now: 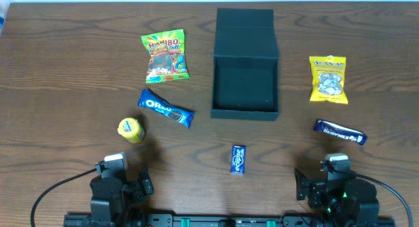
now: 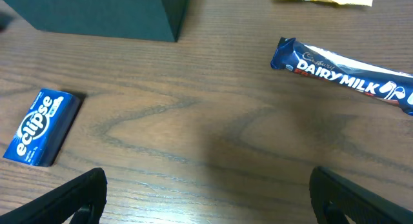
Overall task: Pack container
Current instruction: 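Raise the left arm and move it toward the green Haribo bag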
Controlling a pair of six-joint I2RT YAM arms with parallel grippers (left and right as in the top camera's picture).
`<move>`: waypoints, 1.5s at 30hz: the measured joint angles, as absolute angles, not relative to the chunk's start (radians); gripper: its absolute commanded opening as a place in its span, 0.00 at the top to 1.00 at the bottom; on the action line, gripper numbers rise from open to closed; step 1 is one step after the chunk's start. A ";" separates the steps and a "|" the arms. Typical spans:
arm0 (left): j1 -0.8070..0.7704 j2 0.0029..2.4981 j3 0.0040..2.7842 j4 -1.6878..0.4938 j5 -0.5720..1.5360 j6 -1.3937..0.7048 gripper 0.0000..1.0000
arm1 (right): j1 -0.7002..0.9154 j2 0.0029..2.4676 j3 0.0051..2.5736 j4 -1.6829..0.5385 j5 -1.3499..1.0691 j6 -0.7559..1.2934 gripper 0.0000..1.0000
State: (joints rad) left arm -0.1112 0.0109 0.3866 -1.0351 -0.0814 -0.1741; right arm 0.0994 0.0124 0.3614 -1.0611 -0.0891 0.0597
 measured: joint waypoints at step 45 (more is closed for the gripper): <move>-0.111 0.011 0.356 -0.931 -0.073 -0.223 0.04 | 0.099 0.012 0.361 -1.061 -0.089 0.060 0.01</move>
